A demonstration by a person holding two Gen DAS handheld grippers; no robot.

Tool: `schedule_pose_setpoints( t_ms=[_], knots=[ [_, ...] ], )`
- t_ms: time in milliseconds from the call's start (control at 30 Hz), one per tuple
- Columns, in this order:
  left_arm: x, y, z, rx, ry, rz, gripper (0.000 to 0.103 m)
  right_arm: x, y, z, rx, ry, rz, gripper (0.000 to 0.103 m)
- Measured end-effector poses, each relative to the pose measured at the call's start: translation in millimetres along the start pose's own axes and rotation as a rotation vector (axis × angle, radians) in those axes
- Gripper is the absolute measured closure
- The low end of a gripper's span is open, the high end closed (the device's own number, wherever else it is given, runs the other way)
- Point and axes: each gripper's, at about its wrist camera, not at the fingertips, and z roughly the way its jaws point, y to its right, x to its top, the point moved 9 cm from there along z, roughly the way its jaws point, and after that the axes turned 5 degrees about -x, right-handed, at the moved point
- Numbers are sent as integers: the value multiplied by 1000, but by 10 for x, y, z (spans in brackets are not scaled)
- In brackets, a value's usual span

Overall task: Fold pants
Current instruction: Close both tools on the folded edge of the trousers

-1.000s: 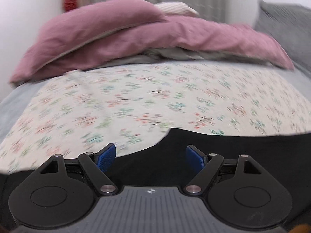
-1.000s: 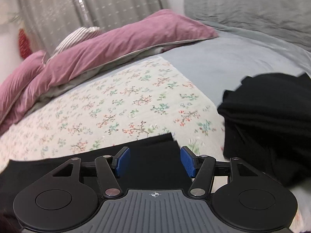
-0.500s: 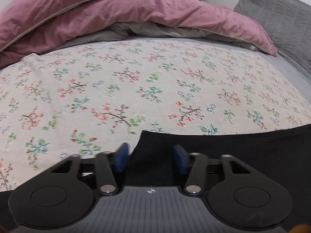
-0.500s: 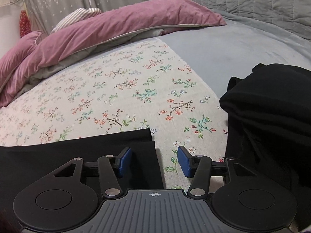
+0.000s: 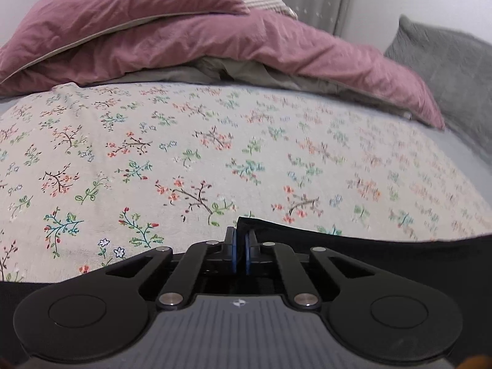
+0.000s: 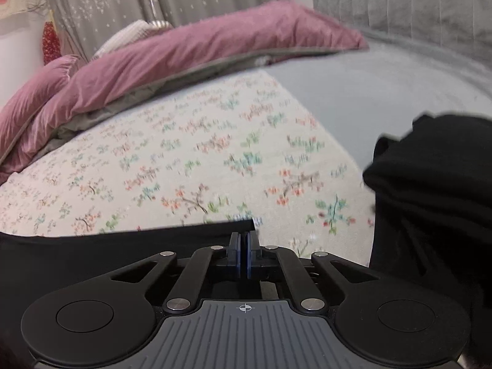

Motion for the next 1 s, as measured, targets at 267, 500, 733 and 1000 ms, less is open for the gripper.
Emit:
schedule_pose_setpoints(
  t_ms=[267,500,733,1000],
  knots=[
    [6,-72,90,15,-7,-61,81,44,-67,159,-29,-4,-14,98],
    [-41,-123,186,25,-25,-89,81,31,75,162,5,-10,34,46],
    [-43,-145,220,33,-36,-93,81,5,-8,334,126,-61,-37,47],
    [-48,-192,249,25,-36,-134,81,-29,-202,454,172,-78,-110,92]
  ],
)
